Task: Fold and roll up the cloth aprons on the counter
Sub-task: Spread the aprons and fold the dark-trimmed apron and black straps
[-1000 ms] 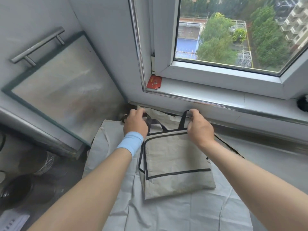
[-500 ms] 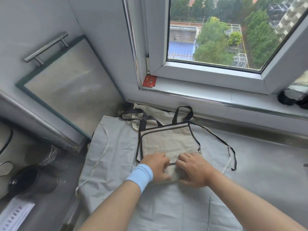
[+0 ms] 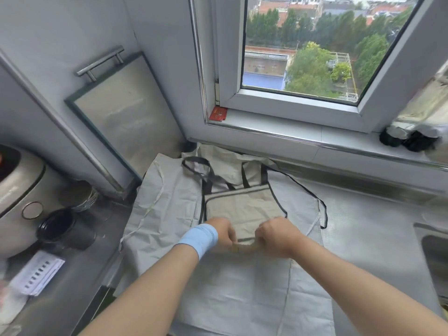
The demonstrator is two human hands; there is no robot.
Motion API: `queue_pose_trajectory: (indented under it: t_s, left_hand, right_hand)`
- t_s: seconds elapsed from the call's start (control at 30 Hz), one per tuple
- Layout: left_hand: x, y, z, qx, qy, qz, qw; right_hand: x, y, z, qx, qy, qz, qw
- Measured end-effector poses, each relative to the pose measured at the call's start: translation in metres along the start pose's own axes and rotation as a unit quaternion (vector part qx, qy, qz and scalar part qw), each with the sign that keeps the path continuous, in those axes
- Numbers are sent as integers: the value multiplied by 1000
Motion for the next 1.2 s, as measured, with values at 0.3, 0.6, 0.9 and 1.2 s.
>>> queue_pose_trajectory:
  t_s: [0.3, 0.6, 0.9, 1.2]
  left_hand:
    - [-11, 8, -2, 134, -6, 104, 986]
    - [4, -40, -84, -212, 47, -154, 964]
    - [15, -62, -122, -208, -29, 134, 968]
    - [19, -76, -122, -374, -127, 231, 889]
  right_hand:
    - [1, -16, -9, 66, 136, -272, 950]
    - [-50, 1, -85, -53, 243, -64, 967]
    - [-88, -7, -112, -150, 244, -156, 945]
    - [-93, -12, -110, -299, 309, -204, 880]
Point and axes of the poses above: each hand's wrist, its own z-axis away from the middle knuckle, its own y-axis out of the palm, x = y × z, the point moved 2 cm from there along -z, towards the middle knuckle, and after that the axes turned 11 degrees about -y, right-handed, at the moved point
